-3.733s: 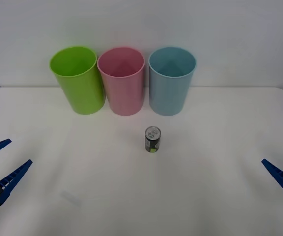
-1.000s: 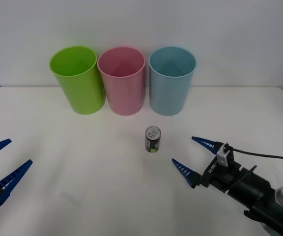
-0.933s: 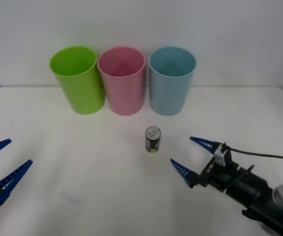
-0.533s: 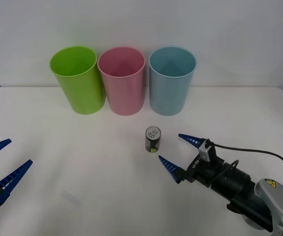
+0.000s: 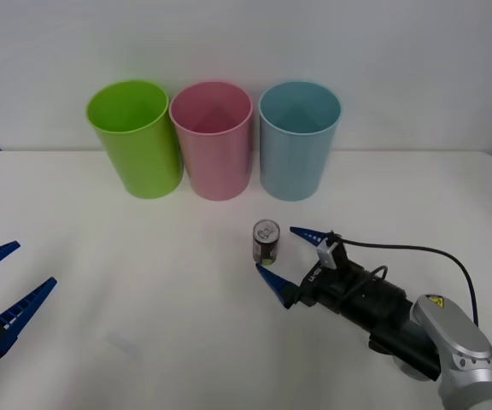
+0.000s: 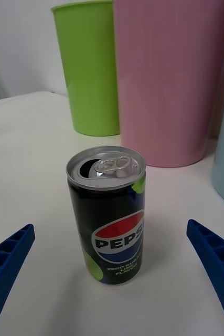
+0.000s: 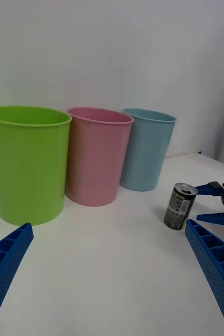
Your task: Grasp the object on the table and drop it into the matching bin: aluminum can to the light blue bin, PET bottle to the pink bin.
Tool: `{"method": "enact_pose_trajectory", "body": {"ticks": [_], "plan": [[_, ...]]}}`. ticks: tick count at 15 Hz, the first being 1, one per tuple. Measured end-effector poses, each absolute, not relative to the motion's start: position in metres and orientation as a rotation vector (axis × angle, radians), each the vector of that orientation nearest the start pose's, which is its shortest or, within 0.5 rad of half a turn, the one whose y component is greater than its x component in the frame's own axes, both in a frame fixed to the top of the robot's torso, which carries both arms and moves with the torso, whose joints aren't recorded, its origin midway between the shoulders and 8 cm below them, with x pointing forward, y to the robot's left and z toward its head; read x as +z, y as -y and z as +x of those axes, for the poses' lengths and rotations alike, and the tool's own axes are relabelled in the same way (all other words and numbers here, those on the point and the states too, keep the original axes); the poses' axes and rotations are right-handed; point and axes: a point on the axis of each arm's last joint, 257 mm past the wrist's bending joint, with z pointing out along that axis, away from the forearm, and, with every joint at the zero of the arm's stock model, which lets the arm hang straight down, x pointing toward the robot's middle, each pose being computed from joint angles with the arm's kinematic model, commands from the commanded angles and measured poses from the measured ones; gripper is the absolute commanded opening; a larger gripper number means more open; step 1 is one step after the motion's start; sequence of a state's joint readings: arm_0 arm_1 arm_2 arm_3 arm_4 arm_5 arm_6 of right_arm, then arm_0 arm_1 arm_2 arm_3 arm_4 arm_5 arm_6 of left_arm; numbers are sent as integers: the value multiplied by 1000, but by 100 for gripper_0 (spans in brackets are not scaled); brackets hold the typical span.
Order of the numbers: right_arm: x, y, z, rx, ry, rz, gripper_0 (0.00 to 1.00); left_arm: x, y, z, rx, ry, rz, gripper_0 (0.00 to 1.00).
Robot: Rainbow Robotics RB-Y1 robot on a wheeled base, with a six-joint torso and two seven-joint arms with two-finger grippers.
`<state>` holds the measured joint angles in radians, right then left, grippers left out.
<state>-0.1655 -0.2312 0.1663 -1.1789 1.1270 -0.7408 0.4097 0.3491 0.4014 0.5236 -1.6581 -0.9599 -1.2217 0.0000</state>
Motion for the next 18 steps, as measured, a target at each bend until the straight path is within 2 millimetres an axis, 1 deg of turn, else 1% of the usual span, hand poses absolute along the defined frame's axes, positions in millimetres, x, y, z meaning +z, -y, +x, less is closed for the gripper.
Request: {"method": "enact_pose_trajectory", "body": {"ticks": [3,9,12,17,18], "plan": [[-300,52,494,567,-1500,-773,100,-169,-330,342,-567,-1441,465,100],[-305,32,508,572,-1508,-787,100,-169,-330,342,-567,-1441,465,100],[-305,27,511,555,-1511,-791,100,-169,-330,342,-567,-1441,465,100],[-307,27,512,544,-1511,-797,100,-169,-330,342,-567,-1441,465,100],[-307,26,512,543,-1511,-798,33,-169,-330,342,-567,-1441,465,100]]}}
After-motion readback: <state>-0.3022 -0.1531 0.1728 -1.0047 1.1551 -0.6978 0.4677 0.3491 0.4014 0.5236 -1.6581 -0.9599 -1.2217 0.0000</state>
